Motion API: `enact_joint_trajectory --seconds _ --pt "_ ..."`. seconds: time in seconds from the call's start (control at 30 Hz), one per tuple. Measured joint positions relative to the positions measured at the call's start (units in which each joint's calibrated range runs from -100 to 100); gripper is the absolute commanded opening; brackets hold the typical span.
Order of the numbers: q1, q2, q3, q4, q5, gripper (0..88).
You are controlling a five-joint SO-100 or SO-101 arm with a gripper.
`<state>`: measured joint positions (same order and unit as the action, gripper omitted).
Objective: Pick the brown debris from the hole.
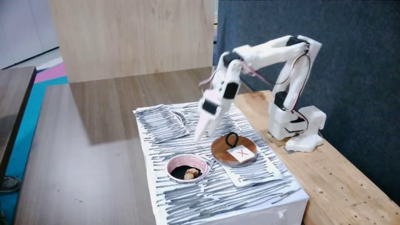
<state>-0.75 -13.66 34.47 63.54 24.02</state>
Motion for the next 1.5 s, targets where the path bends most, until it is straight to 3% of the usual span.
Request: enact_joint_trajectory --seconds 0.2,0.63,1.1,1.3,1.5 --pt "0.07 4.29 -0.27 -0.17 6.12 27.4" --pt "-2.17 8.15 -8.99 -0.17 7.98 27.4" --pt "-4.11 16.9 -9.98 -0.26 17.47 27.4" --pt "-4.11 16.9 -14.2 -0.26 16.17 27.4" --pt "-4.64 17.4 -16.0 -3.16 5.7 27.4"
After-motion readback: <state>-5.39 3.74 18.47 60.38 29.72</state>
